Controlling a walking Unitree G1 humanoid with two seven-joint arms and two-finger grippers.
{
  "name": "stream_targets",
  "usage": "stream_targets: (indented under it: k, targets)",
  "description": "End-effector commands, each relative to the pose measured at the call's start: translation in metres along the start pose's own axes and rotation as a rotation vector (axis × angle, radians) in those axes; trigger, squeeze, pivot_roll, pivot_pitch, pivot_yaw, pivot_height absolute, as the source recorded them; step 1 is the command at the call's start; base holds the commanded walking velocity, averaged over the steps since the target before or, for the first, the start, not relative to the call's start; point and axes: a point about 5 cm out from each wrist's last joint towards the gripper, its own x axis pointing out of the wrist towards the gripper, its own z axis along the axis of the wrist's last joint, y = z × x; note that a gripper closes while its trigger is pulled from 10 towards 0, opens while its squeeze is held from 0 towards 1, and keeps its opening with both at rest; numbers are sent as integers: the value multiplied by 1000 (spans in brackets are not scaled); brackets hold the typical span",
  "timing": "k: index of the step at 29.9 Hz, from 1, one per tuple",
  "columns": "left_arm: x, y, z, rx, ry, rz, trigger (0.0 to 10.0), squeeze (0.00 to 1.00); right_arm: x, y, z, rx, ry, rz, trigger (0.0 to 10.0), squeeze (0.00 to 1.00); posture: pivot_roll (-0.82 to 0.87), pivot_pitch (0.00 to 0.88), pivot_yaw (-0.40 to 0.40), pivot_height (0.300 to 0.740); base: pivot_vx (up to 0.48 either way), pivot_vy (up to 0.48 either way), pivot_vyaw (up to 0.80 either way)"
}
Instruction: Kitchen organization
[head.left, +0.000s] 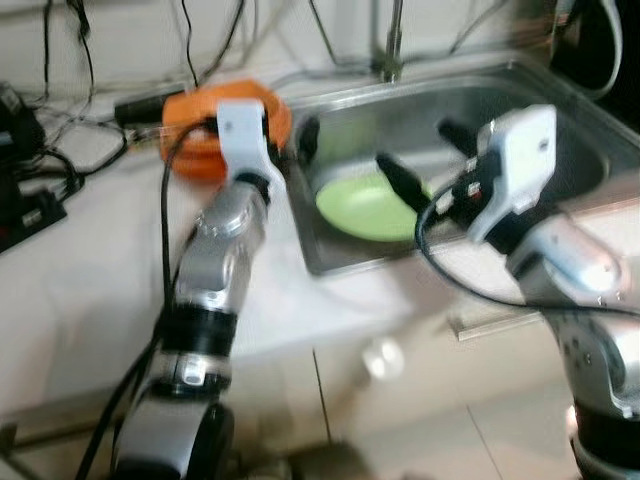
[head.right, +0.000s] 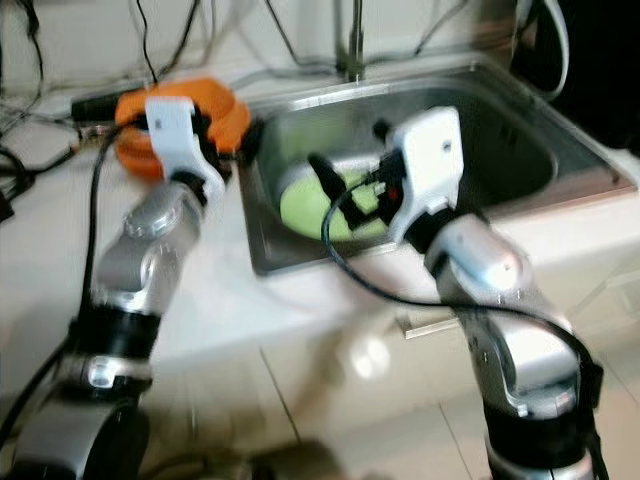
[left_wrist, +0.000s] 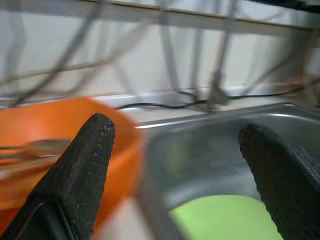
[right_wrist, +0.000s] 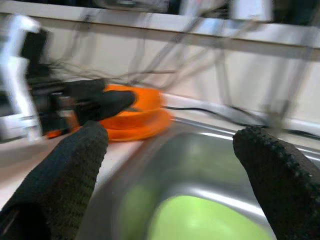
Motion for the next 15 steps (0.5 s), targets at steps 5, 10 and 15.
stream_targets:
  k: [5,10,15]
  targets:
    - [-8,5,1,18,-13,45,10000,0,0,1,3,-11,-15,11,10000,0,-17,77,79,740,0,0,0]
    - [-12,3,-4,21,4,63,10000,0,-1,3,2,-8,-14,13,10000,0,-17,78,83,740,0,0,0]
    - [-10,3,-5,9,12,62,10000,0,-1,4,1,-8,-14,16,10000,0,-19,76,86,740,0,0,0]
